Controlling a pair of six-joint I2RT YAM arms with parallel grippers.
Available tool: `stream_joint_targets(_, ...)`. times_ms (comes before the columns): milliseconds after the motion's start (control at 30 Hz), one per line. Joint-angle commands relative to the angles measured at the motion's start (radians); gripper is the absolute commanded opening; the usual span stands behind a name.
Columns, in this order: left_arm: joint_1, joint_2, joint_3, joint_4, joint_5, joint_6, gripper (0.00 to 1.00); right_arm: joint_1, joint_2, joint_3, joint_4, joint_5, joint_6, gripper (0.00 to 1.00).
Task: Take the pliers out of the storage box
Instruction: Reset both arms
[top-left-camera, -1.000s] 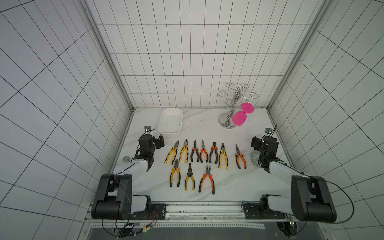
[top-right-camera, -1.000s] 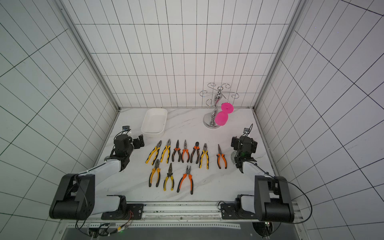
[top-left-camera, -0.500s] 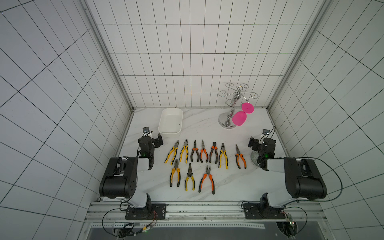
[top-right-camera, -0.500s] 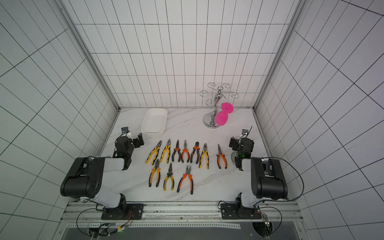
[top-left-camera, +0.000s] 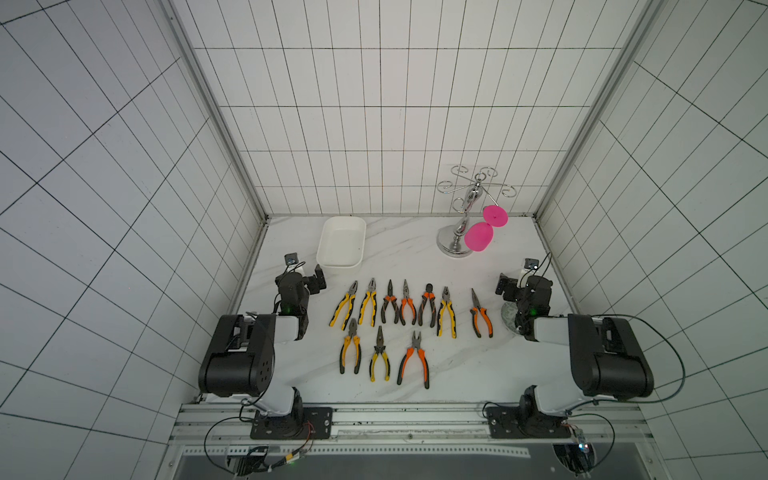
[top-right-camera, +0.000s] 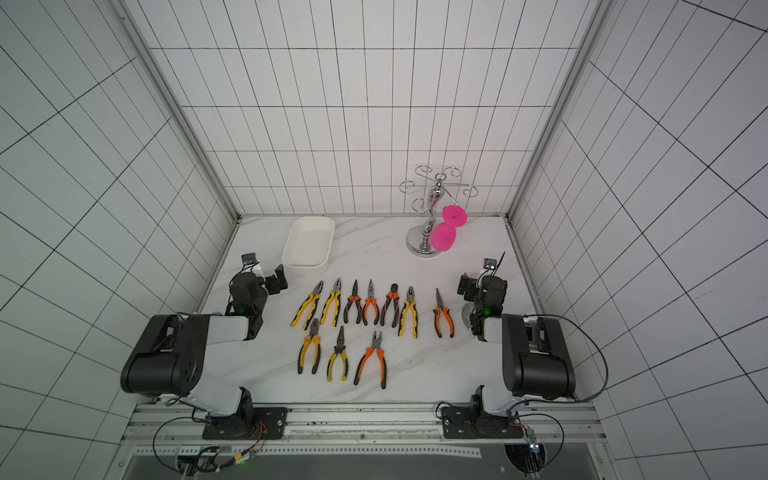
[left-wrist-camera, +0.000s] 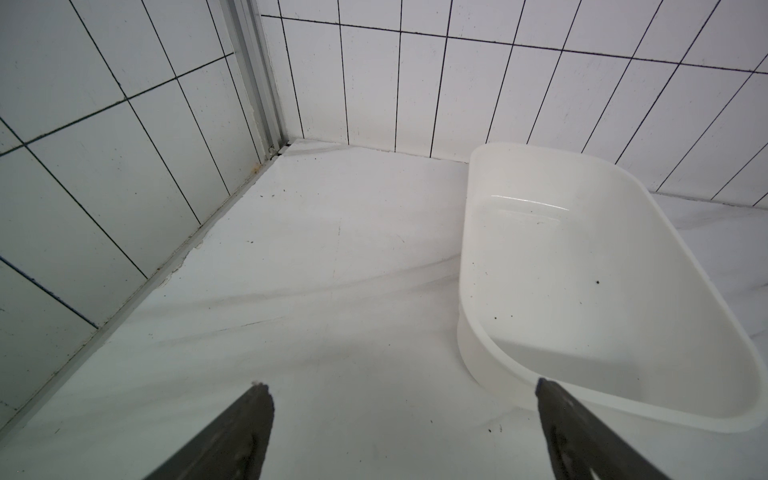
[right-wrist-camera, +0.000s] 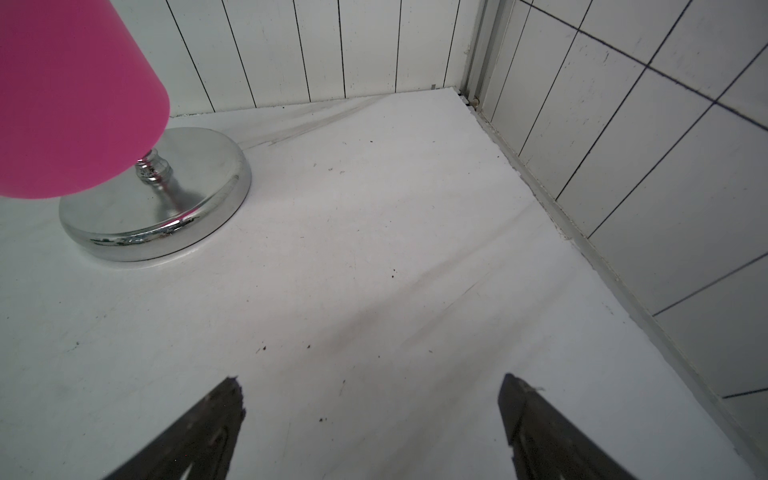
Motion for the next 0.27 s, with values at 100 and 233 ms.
stream_joint_targets(100, 0.002, 0.003, 0.006, 0.019, -0.006, -0.004, 0.99, -0.013, 0.007, 0.019, 0.001, -0.014, -0.005, 0.98)
stream_joint_targets(233, 0.004, 0.002, 0.003, 0.022, -0.006, -0.004, 0.99, -0.012, 0.001, 0.012, 0.011, -0.013, -0.005, 0.98)
